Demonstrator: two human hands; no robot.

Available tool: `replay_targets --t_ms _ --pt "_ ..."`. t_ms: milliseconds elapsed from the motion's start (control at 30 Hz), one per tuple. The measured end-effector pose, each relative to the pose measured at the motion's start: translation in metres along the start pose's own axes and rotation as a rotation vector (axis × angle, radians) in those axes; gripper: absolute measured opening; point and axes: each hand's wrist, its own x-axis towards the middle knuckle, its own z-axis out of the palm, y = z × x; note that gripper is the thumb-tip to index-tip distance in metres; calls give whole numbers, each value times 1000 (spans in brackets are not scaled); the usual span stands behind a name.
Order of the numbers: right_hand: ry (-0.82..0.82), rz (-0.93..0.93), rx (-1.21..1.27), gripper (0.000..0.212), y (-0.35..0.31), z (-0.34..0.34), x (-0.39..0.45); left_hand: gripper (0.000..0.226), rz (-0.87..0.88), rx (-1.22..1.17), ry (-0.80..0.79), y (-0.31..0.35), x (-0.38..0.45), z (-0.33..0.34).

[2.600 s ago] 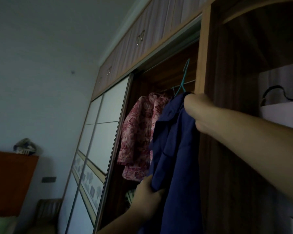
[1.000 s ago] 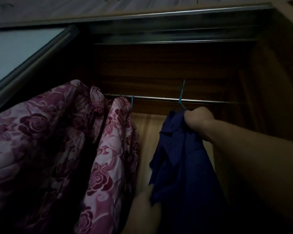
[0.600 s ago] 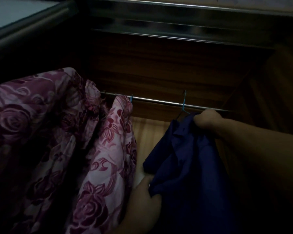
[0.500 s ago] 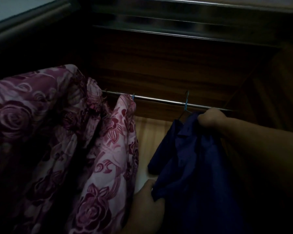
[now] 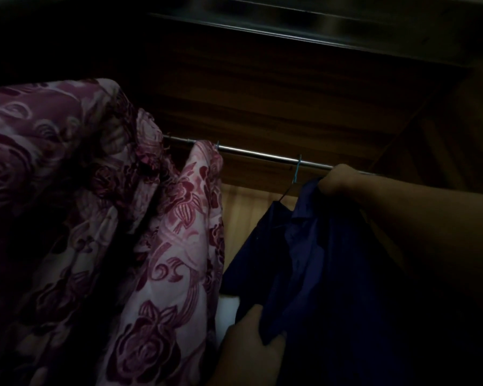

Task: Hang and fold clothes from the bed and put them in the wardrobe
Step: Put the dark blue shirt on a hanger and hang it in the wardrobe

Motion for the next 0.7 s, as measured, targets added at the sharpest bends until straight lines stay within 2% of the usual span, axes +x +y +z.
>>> replay_targets --t_ms 133,233,367,467,567,700 --pt "-1 21 -12 35 7 -3 -2 25 26 41 -27 2 -5 3" --pt "15 39 23 33 11 -10 -4 25 -17 21 -58 1 -8 10" --pt "62 40 106 22 19 -21 -8 31 -26 29 -13 3 -14 20" --pt "86 31 165 19 28 -29 -16 34 -64 1 -52 8 -20 26" --pt "75 55 199 29 43 -31 -20 34 -101 -31 -88 13 -27 32" --pt "24 102 187 65 60 -27 -33 24 -105 -111 -140 18 -41 38"
